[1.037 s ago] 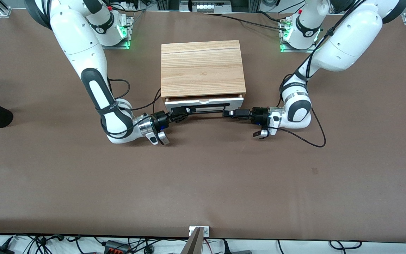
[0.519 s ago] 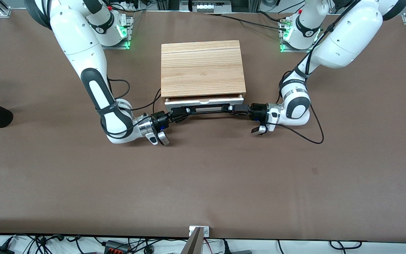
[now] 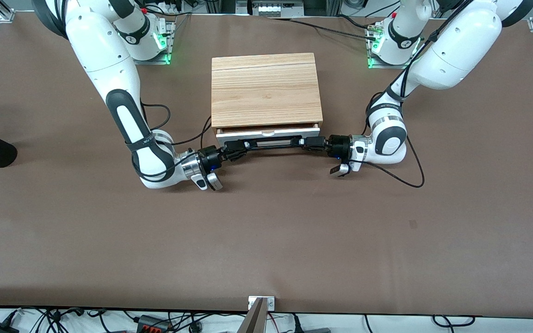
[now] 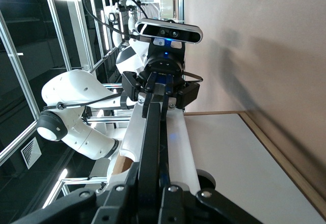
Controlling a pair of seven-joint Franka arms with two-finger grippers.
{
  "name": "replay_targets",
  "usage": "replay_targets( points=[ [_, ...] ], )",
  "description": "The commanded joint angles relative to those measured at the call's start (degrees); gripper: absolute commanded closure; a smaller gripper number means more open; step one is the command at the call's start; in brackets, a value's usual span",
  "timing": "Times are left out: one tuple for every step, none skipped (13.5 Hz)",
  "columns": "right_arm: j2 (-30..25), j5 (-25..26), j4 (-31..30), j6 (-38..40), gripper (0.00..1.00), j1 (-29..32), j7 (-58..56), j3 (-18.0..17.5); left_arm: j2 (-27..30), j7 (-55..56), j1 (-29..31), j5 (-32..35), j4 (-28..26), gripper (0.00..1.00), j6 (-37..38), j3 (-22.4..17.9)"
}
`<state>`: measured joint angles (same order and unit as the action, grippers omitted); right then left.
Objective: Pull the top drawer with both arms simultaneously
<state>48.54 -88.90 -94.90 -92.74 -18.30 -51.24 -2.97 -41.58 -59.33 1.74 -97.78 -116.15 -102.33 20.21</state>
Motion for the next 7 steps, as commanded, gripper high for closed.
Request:
replay_targets(
  points=[
    [1.29,-0.57,1.48,-0.6,1.0,0.2,1.06,-0.11,2.03,-0.08,0.19,-0.74,-1.45,0.86,0.99,0.71],
    [1.29,-0.57,1.48,-0.6,1.0,0.2,1.06,-0.11,1.94,-0.08,0.19,-0.74,-1.1,0.87,0.9,0.62],
    [1.29,-0.57,1.48,-0.6,1.0,0.2,1.06,-0.11,1.94,0.0,0.19,-0.83,-0.75,0.88,0.55,0.62],
    [1.64,-0.57,1.65,-0.6,1.0,0.2,1.06,-0.11,1.94,0.18,0.36,-0.74,0.56,0.9,-0.15,0.53],
    [2.16,-0.57,2.43,-0.86,1.0,0.2,1.14,-0.11,1.85,0.35,0.28,-0.74,1.01,0.9,-0.76,0.53],
    [2.52,-0.57,2.96,-1.03,1.0,0.2,1.14,-0.11,1.85,0.7,0.37,-0.74,1.62,0.91,-1.9,0.44],
    [3.04,-0.57,3.67,-1.64,1.0,0.2,1.14,-0.11,1.59,0.88,0.37,-0.74,2.41,0.92,-2.43,0.36]
  ],
)
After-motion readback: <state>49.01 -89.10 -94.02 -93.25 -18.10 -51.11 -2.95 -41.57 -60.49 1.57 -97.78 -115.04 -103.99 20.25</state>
